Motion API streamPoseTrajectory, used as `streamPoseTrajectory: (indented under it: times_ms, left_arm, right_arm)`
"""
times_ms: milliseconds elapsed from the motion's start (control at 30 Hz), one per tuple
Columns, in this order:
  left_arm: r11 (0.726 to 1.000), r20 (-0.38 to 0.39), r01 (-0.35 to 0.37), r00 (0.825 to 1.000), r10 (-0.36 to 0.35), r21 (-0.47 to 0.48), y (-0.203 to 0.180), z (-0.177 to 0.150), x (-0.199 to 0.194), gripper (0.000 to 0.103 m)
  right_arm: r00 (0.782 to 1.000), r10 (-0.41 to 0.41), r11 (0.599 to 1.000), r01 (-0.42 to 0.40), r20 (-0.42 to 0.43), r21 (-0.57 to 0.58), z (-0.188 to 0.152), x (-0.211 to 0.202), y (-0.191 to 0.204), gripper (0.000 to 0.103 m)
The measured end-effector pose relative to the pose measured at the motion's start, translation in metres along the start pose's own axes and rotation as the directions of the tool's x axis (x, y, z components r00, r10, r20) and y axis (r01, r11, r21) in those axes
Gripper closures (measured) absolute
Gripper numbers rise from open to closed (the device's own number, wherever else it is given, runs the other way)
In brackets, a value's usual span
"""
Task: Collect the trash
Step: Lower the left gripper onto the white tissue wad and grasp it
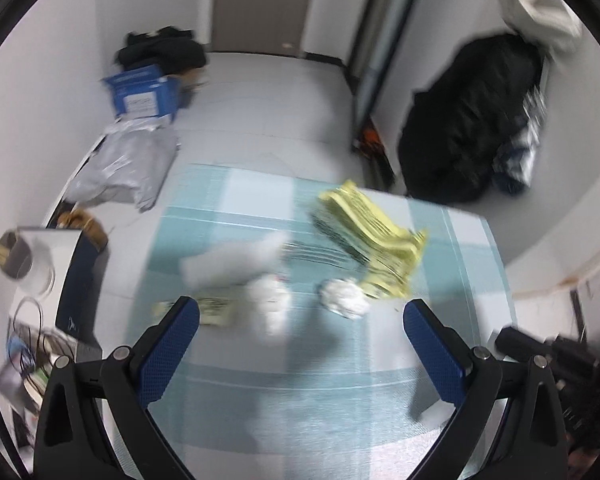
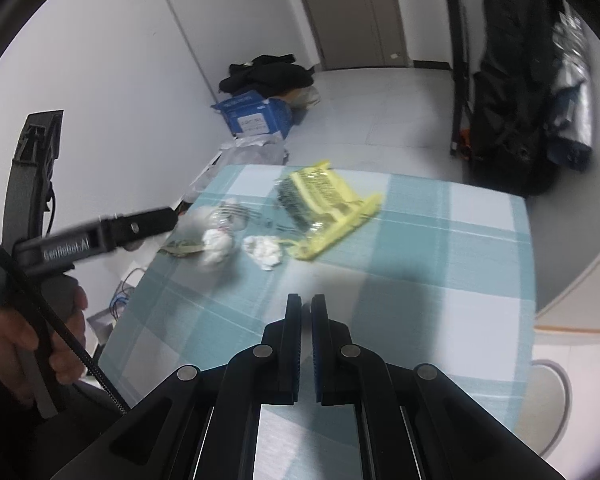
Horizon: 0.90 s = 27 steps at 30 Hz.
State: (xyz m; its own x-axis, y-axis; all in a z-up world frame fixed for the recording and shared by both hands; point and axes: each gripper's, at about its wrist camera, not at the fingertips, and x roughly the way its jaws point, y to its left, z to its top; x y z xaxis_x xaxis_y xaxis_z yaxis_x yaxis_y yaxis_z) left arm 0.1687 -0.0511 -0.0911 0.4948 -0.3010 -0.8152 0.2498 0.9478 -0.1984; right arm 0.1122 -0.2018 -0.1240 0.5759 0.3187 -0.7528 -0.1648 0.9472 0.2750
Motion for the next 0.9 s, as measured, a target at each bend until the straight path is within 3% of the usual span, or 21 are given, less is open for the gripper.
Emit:
streamPoseTrajectory:
  times_ms: [367, 433, 567, 700, 767, 900]
  left_arm:
    - [0.994, -0.099, -0.086, 0.991, 0.092, 0.061, -0.023, 0.0, 0.041, 0.006]
    - [0.991, -0.096, -0.117, 0.988, 0.123, 0.06, -0.023, 0.0, 0.043, 0.011]
    - [0.993, -0.116, -0.112, 0.987, 0.115, 0.033, -0.024, 0.002, 0.05, 0.013]
    - [0.991, -0.135, -0.127, 0.982, 0.13, 0.034, -0.023, 0.003, 0.059, 0.027]
    - [0.991, -0.147, -0.128, 0.98, 0.131, 0.033, -0.024, 0.003, 0.063, 0.027]
    - [0.986, -0.137, -0.143, 0.979, 0.154, 0.084, -0.032, 0.002, 0.064, 0.032]
  right_arm:
    - [1.0, 0.007, 0.996, -0.007, 0.006, 0.093, -0.009, -0.012, -0.048, 0.099]
    - [1.0, 0.012, 0.995, -0.012, 0.001, 0.096, -0.011, -0.012, -0.053, 0.099]
    - [1.0, 0.022, 0.994, -0.021, -0.009, 0.111, -0.014, -0.011, -0.062, 0.099]
    - [0.999, 0.037, 0.992, -0.036, -0.008, 0.125, -0.015, -0.012, -0.068, 0.099]
    - [0.999, 0.043, 0.99, -0.042, -0.006, 0.132, -0.014, -0.013, -0.069, 0.099]
    - [0.998, 0.058, 0.986, -0.055, -0.013, 0.154, -0.014, -0.011, -0.073, 0.099]
